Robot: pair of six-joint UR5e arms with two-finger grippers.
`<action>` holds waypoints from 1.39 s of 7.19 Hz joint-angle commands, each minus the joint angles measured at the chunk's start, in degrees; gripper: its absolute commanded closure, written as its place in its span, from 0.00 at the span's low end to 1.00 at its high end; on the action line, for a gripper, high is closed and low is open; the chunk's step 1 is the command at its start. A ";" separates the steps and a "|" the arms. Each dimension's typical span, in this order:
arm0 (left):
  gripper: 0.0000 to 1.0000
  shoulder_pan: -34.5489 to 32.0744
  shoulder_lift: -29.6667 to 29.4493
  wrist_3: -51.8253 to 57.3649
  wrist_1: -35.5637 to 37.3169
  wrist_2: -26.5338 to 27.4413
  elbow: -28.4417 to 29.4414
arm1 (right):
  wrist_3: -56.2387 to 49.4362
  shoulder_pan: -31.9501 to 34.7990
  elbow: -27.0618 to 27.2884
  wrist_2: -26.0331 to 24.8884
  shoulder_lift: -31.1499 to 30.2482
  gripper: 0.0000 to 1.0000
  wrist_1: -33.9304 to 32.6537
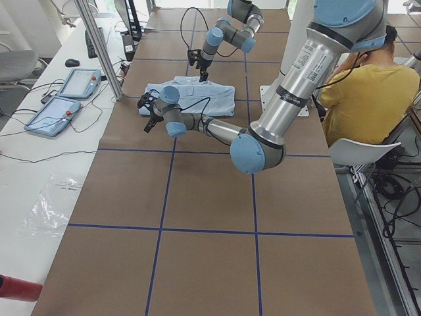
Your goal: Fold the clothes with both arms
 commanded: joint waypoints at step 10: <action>0.00 -0.06 0.08 0.00 0.00 0.00 -0.24 | -4.28 -8.20 -6.98 0.50 0.83 0.00 0.77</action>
